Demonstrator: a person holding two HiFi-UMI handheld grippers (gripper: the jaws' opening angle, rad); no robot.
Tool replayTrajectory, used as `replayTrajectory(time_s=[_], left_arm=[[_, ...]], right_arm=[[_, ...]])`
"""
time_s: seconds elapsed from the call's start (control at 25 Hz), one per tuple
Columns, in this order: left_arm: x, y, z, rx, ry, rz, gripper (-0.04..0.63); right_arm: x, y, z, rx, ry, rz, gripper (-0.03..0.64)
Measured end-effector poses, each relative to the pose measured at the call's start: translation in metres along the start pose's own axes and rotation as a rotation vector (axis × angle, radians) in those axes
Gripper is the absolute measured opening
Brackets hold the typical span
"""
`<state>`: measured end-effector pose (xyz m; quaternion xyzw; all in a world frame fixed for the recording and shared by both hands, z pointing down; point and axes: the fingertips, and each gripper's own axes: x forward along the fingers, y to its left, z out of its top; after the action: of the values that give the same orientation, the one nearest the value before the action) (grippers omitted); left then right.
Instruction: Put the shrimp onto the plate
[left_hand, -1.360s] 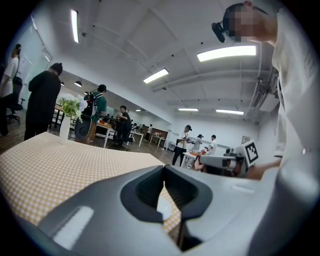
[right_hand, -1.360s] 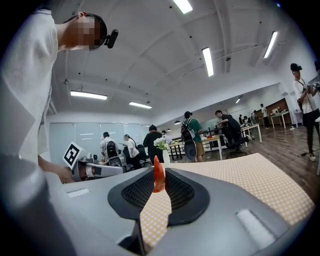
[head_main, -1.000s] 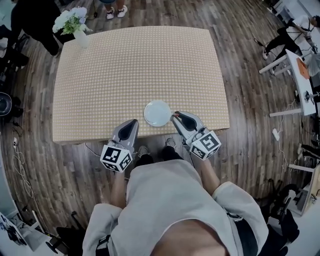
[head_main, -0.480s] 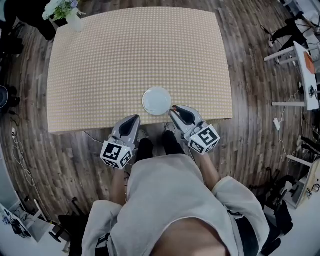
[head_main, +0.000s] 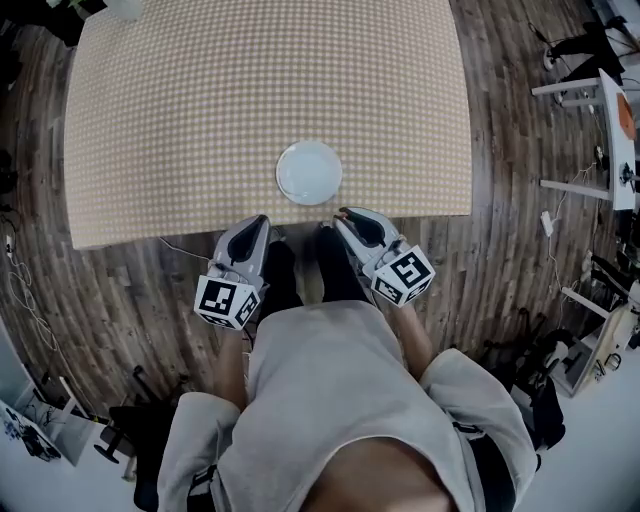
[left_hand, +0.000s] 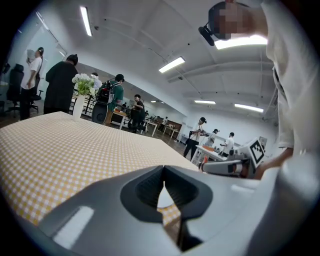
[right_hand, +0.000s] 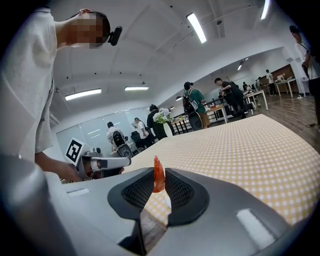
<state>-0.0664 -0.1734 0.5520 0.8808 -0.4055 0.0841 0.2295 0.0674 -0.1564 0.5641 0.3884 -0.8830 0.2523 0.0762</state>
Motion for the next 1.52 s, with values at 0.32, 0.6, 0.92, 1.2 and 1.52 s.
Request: replayTrajectory(time_s=[0.32, 0.6, 0.92, 1.2, 1.52], left_arm=[[-0.005, 0.003, -0.023, -0.05, 0.023, 0.032, 0.011], [-0.013, -0.001, -0.031, -0.097, 0.001, 0.03, 0.011], [-0.029, 0.009, -0.036, -0.136, -0.017, 0.076, 0.011], [-0.041, 0.015, -0.045, -0.169, -0.023, 0.113, 0.011], [-0.05, 0.017, -0.049, -0.186, -0.032, 0.126, 0.011]], right_arm=[[0.009, -0.011, -0.023, 0.011, 0.049, 0.016, 0.069], [0.041, -0.026, -0.034, -0.027, 0.085, 0.043, 0.069], [0.08, -0.042, -0.046, -0.06, 0.142, 0.068, 0.069], [0.104, -0.062, -0.049, -0.085, 0.185, 0.064, 0.069], [0.117, -0.068, -0.055, -0.216, 0.281, 0.058, 0.069]])
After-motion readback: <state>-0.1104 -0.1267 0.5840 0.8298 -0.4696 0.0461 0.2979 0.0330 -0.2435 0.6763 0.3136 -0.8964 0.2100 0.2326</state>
